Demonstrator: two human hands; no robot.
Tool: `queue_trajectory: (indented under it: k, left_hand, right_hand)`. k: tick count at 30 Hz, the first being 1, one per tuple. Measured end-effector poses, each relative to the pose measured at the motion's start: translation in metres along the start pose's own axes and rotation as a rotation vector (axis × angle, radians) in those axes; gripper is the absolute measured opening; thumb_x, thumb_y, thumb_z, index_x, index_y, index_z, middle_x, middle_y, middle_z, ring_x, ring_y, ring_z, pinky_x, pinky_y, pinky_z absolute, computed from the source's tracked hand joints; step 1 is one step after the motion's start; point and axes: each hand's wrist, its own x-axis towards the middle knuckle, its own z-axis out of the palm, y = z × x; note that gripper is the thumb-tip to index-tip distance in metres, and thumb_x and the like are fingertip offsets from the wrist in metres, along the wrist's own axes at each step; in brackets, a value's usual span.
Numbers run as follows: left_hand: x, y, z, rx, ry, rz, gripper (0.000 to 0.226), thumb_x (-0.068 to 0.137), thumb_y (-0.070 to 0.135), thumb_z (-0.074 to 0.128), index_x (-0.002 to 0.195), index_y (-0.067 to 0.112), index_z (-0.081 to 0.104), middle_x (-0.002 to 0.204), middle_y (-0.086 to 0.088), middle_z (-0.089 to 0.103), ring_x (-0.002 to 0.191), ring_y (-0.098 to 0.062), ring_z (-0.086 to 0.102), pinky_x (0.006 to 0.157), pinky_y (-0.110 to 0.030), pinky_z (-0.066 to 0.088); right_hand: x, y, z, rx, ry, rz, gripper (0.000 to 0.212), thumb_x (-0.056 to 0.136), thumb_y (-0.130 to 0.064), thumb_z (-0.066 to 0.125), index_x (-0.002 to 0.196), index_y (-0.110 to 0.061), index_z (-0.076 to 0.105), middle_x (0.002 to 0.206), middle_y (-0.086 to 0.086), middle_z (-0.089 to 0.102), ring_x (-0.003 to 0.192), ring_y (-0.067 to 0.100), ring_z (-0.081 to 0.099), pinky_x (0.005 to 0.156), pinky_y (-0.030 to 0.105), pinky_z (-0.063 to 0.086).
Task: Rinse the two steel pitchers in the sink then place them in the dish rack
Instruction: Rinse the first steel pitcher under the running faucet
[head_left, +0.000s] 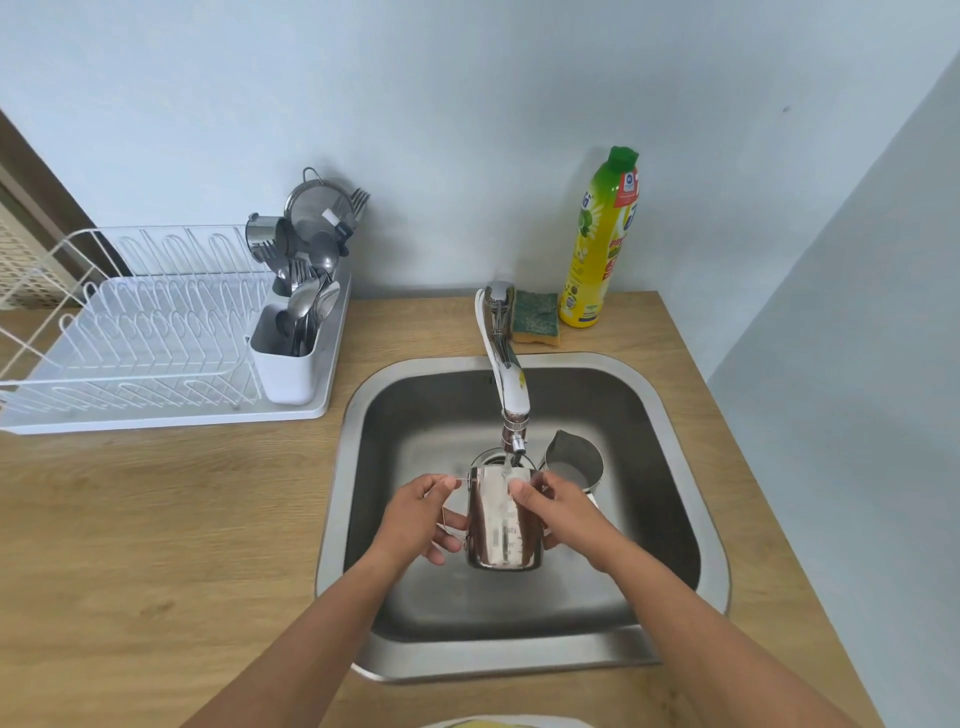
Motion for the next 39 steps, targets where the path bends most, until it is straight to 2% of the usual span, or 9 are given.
queue_trajectory:
  k: [4, 11, 16, 22, 25, 28, 33, 36, 39]
  left_hand:
    - [0.005, 0.003, -0.001, -0.009, -0.015, -0.044, 0.027, 0.101, 0.032, 0.047, 0.115, 0.013, 0.059, 0.076, -0.020, 0.073, 0.046, -0.023, 0.063, 0.040, -0.026, 0.049]
    - [0.009, 0.002, -0.001, 0.045, -0.058, -0.130, 0.034, 0.102, 0.033, 0.043, 0.115, 0.004, 0.057, 0.075, -0.018, 0.072, 0.042, -0.020, 0.062, 0.038, -0.026, 0.050]
    - [0.013, 0.001, -0.002, 0.052, -0.060, -0.166, 0.038, 0.102, 0.033, 0.042, 0.109, 0.000, 0.061, 0.064, -0.014, 0.071, 0.043, -0.021, 0.063, 0.037, -0.027, 0.049]
    - [0.012, 0.003, -0.002, 0.026, -0.090, -0.211, 0.039, 0.103, 0.032, 0.040, 0.110, 0.000, 0.059, 0.054, -0.009, 0.068, 0.041, -0.020, 0.063, 0.035, -0.024, 0.047]
    - [0.011, 0.005, -0.003, 0.031, -0.108, -0.214, 0.037, 0.103, 0.034, 0.038, 0.110, 0.004, 0.059, 0.067, -0.014, 0.072, 0.046, -0.022, 0.066, 0.039, -0.025, 0.049]
    - [0.008, 0.005, -0.005, 0.000, -0.152, -0.201, 0.033, 0.103, 0.037, 0.039, 0.108, 0.009, 0.057, 0.080, -0.016, 0.072, 0.057, -0.026, 0.069, 0.047, -0.028, 0.055]
    - [0.010, -0.003, -0.008, -0.107, -0.209, -0.174, 0.027, 0.100, 0.034, 0.048, 0.109, 0.011, 0.060, 0.111, -0.021, 0.070, 0.084, -0.035, 0.071, 0.069, -0.040, 0.061]
    - [0.013, -0.007, -0.009, -0.144, -0.206, -0.145, 0.018, 0.100, 0.027, 0.051, 0.104, 0.013, 0.062, 0.114, -0.016, 0.068, 0.085, -0.029, 0.069, 0.080, -0.043, 0.060]
    - [0.012, -0.005, -0.009, -0.125, -0.214, -0.127, 0.015, 0.100, 0.024, 0.052, 0.104, 0.015, 0.063, 0.118, -0.014, 0.066, 0.094, -0.026, 0.067, 0.083, -0.041, 0.060]
  right_hand:
    - [0.000, -0.007, -0.001, -0.039, 0.011, 0.025, 0.054, 0.083, -0.066, 0.058, 0.109, -0.019, 0.063, 0.099, 0.006, 0.072, 0.080, 0.021, 0.070, 0.062, 0.039, 0.061]
    - [0.000, -0.011, -0.001, -0.089, 0.004, 0.157, 0.073, 0.075, -0.078, 0.054, 0.097, -0.011, 0.069, 0.084, 0.012, 0.074, 0.068, 0.028, 0.073, 0.054, 0.039, 0.061]
    - [0.003, -0.015, -0.001, -0.097, 0.018, 0.237, 0.083, 0.069, -0.083, 0.053, 0.096, -0.006, 0.069, 0.082, 0.016, 0.075, 0.067, 0.034, 0.074, 0.056, 0.045, 0.062]
    - [0.004, -0.020, -0.003, -0.145, 0.029, 0.255, 0.082, 0.069, -0.082, 0.052, 0.092, -0.005, 0.068, 0.075, 0.018, 0.074, 0.065, 0.038, 0.073, 0.059, 0.052, 0.061]
    - [0.001, -0.022, -0.003, -0.138, 0.025, 0.203, 0.076, 0.072, -0.079, 0.055, 0.097, -0.008, 0.069, 0.084, 0.013, 0.074, 0.070, 0.032, 0.073, 0.059, 0.051, 0.062]
    - [-0.003, -0.020, -0.001, -0.127, 0.027, 0.136, 0.064, 0.071, -0.074, 0.061, 0.106, -0.020, 0.063, 0.099, -0.001, 0.070, 0.087, 0.022, 0.069, 0.062, 0.048, 0.063]
    - [-0.007, -0.009, 0.004, -0.195, 0.124, 0.007, 0.060, 0.062, -0.060, 0.080, 0.105, -0.027, 0.055, 0.097, -0.010, 0.068, 0.091, 0.014, 0.068, 0.086, 0.040, 0.056]
    - [-0.009, -0.004, 0.006, -0.152, 0.158, -0.021, 0.072, 0.057, -0.048, 0.087, 0.117, -0.030, 0.053, 0.104, -0.014, 0.068, 0.100, 0.010, 0.065, 0.095, 0.038, 0.052]
    - [-0.014, -0.003, 0.008, -0.148, 0.197, -0.052, 0.082, 0.055, -0.043, 0.090, 0.125, -0.030, 0.049, 0.109, -0.013, 0.067, 0.105, 0.012, 0.063, 0.096, 0.034, 0.050]
